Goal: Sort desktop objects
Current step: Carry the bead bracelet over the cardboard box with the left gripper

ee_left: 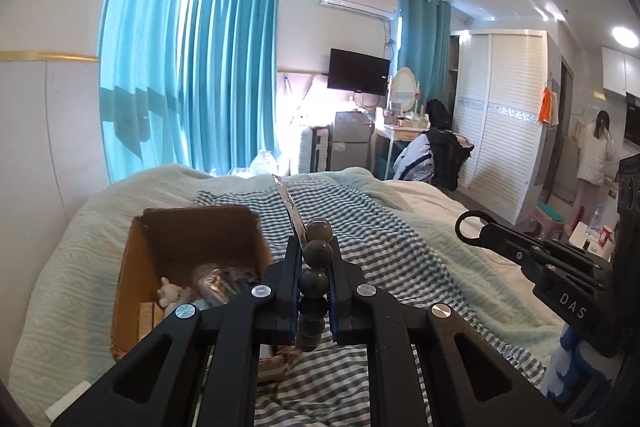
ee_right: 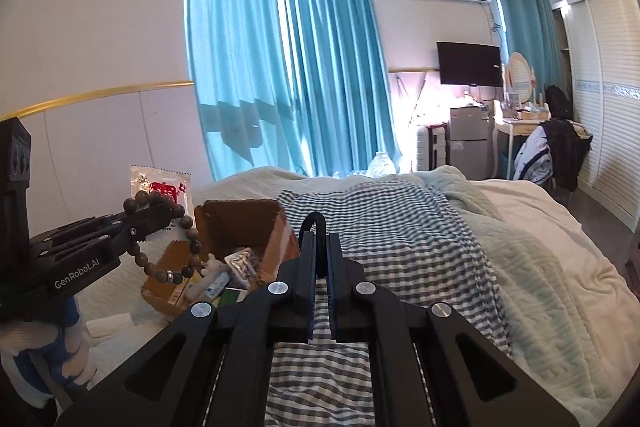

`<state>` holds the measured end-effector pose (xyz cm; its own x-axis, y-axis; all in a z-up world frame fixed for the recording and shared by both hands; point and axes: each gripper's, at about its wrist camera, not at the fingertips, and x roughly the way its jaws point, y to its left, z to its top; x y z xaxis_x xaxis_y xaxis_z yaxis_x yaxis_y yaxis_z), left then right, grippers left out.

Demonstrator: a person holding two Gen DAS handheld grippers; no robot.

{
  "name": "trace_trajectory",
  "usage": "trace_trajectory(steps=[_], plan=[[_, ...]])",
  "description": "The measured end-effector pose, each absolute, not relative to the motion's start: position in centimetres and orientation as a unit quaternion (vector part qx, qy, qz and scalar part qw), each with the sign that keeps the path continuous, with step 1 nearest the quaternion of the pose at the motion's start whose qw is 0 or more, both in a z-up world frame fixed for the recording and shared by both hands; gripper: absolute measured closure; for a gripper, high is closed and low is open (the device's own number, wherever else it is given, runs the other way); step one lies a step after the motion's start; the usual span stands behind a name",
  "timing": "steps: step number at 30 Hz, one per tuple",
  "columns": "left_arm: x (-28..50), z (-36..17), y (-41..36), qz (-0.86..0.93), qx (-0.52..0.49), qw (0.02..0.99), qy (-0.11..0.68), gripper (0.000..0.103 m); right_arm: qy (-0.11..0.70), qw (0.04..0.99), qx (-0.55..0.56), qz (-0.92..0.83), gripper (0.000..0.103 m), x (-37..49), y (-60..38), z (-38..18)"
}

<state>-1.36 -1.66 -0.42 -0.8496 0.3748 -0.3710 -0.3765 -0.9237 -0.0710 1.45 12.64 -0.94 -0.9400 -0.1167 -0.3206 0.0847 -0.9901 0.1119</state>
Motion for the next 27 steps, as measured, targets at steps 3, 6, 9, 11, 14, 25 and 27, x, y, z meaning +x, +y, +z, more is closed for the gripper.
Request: trace_trajectory(steps=[3,6,9,11,14,25,27], plan=[[-2.3,-0.2,-3.7,0.963,-0.197,0.182,-0.007,0.092,-0.043,0.068,0.167,-0.983,0.099,0.4,11.0,-0.8],[-3.2,0.1,-5.5,0.964,-0.199,0.174,-0.013,0.092,-0.041,0.083,0.169,-0.981,0.099,-0.6,9.4,-0.8],[-4.5,0.4,-7.0,0.965,-0.203,0.168,-0.017,0.092,-0.036,0.097,0.174,-0.979,0.099,-1.7,8.0,-1.1],[-5.6,0.4,-7.7,0.962,-0.211,0.174,-0.021,0.092,-0.031,0.106,0.178,-0.978,0.099,-2.5,6.9,-1.3],[-7.1,0.5,-8.2,0.964,-0.21,0.16,0.006,0.092,-0.029,0.118,0.185,-0.975,0.099,-4.0,5.6,-1.9],[-13.8,-3.1,-9.4,0.956,-0.251,0.152,0.012,0.092,-0.014,0.149,0.229,-0.962,0.099,-11.1,1.5,-4.3],[-15.4,-4.0,-9.7,0.953,-0.264,0.15,0.007,0.092,-0.011,0.156,0.241,-0.958,0.099,-12.8,0.8,-5.2]])
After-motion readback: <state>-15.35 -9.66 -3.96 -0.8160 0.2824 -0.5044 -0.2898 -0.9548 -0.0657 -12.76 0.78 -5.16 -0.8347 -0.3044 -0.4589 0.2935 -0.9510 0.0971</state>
